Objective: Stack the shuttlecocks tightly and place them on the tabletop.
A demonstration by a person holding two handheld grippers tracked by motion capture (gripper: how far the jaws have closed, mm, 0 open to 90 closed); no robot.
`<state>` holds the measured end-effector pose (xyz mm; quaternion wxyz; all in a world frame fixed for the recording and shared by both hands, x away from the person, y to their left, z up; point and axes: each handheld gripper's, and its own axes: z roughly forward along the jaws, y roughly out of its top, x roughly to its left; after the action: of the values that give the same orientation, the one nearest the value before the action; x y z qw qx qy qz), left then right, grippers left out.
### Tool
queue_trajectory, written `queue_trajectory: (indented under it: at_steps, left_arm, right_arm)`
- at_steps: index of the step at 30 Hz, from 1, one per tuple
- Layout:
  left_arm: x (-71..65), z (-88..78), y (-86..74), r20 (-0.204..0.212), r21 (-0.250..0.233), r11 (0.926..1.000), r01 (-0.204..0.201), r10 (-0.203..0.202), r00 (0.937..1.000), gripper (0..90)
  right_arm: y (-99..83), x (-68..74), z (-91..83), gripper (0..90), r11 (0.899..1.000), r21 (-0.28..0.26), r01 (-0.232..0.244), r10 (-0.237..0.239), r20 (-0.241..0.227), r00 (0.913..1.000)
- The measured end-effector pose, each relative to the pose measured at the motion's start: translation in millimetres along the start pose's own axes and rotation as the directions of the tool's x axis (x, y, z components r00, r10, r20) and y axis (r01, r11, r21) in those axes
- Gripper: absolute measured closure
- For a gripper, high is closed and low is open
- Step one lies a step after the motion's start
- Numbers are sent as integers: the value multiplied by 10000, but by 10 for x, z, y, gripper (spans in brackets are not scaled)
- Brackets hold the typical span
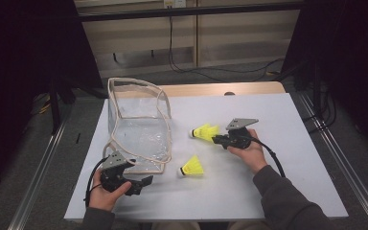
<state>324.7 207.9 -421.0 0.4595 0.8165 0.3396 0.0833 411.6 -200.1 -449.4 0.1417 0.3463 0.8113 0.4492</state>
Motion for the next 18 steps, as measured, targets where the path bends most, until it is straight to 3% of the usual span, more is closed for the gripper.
queue_trajectory:
  at_steps: [18]
  left_arm:
    - [2,1,-1,-24,16,10000,-8,8,10000,48]
  right_arm:
    - [-19,7,-86,664,9998,36,-178,177,164,9997]
